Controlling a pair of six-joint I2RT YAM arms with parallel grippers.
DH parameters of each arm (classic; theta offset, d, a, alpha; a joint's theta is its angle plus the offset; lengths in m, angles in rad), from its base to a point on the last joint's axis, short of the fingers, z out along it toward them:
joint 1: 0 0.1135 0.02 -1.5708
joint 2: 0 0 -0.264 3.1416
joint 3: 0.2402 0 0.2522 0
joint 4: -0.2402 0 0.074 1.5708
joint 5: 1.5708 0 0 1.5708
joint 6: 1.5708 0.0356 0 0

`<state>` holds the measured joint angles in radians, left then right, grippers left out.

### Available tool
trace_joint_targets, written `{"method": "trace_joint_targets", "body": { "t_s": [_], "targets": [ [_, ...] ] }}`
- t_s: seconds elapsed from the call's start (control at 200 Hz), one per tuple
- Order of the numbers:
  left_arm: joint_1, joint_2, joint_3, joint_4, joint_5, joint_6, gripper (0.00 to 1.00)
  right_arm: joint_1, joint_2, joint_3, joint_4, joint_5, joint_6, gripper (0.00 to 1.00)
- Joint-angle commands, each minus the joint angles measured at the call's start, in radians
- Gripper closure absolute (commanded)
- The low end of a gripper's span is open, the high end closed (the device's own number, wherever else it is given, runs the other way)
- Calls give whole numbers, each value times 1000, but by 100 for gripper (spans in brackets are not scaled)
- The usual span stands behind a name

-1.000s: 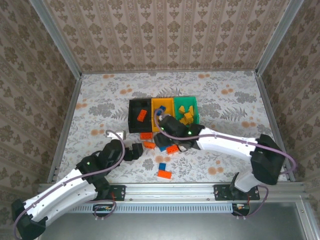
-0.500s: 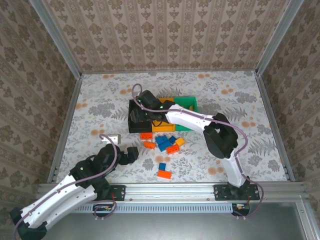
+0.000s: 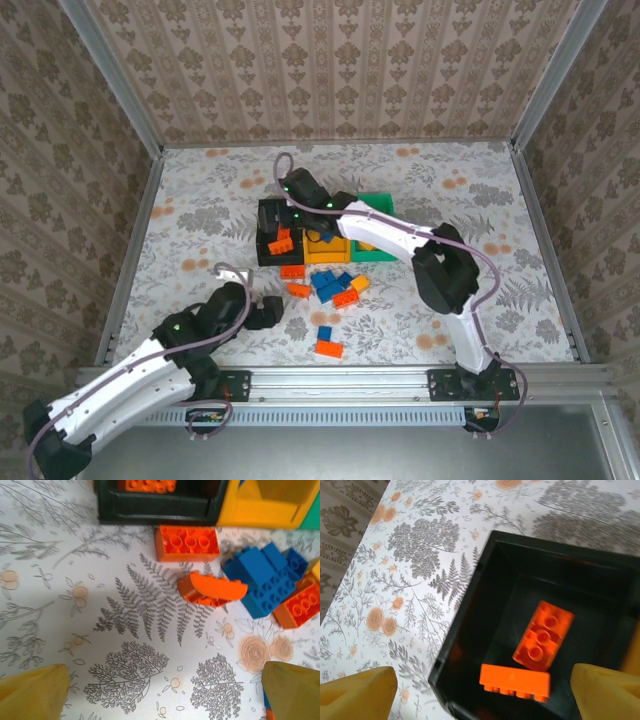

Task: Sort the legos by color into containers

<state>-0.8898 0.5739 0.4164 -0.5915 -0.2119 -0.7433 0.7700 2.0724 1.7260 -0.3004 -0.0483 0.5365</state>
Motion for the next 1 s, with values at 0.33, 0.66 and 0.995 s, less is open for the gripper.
{"method": "trace_joint_targets", "body": {
  "t_s": [0.33, 0.66, 0.995],
  "targets": [
    [-284, 614, 241, 187, 165, 179, 12, -74, -525, -619, 125, 123, 70, 8],
    [-321, 878, 353, 171, 220, 200, 25, -106, -790, -812, 124, 166, 62, 8],
    [-327, 1001, 373, 173, 251, 186, 50, -132, -960, -886, 105, 208, 52, 6]
  ]
}}
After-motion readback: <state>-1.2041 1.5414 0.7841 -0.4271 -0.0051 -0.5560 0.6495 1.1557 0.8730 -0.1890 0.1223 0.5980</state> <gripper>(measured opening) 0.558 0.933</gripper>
